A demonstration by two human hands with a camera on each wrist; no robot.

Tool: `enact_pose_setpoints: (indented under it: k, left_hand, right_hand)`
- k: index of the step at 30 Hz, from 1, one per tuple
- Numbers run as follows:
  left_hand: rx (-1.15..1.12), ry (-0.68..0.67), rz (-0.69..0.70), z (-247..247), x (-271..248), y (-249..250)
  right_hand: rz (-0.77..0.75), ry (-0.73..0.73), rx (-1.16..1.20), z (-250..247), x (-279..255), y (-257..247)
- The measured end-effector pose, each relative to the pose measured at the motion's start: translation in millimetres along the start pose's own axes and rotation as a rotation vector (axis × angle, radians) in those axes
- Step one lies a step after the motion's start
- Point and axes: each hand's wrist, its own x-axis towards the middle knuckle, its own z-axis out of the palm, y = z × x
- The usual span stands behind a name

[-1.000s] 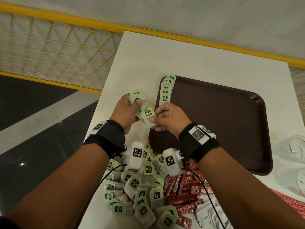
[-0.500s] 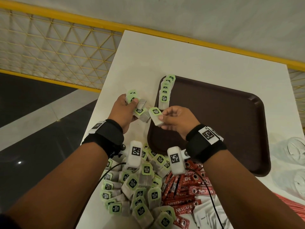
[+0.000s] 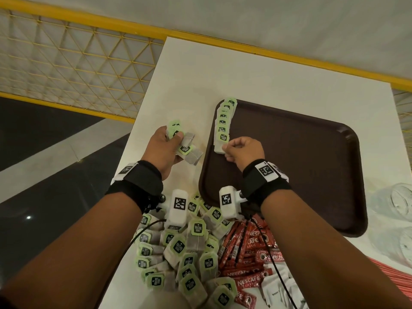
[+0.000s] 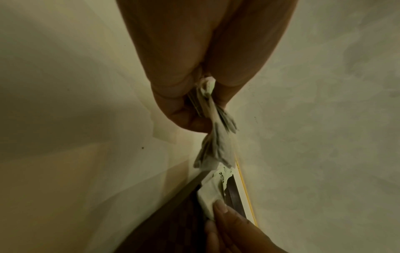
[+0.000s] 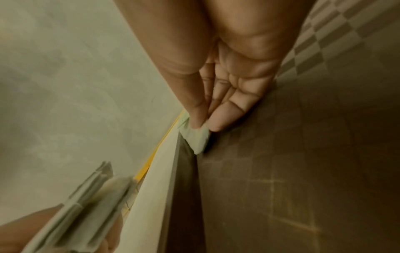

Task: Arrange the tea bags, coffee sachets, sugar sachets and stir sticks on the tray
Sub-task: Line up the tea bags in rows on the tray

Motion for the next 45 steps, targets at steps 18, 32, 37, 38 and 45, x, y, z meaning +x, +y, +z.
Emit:
enact_pose_setpoints:
  k: [18, 32, 37, 38, 45]
  left_hand:
    - [0.027, -0.123, 0.013, 6, -1, -7]
    - [0.004, -0.278, 0.010, 6, -4, -12]
    - [-0.002, -0.182, 0.009, 3, -1, -18]
    - [-0.005, -0.162, 0.004, 2, 0, -19]
    - [-0.030, -0.108, -0.011, -2, 0, -20]
  right_hand:
    - [-0.287, -0.239, -0.361, 21, -30, -39]
    - [0.040, -0.215, 0.253, 25, -34, -25]
    - [0.027, -0.069, 0.155, 16, -31, -8]
    - [0.014, -0.018, 0.101, 13, -29, -3]
    - [0.027, 0.090, -0.152, 12, -17, 11]
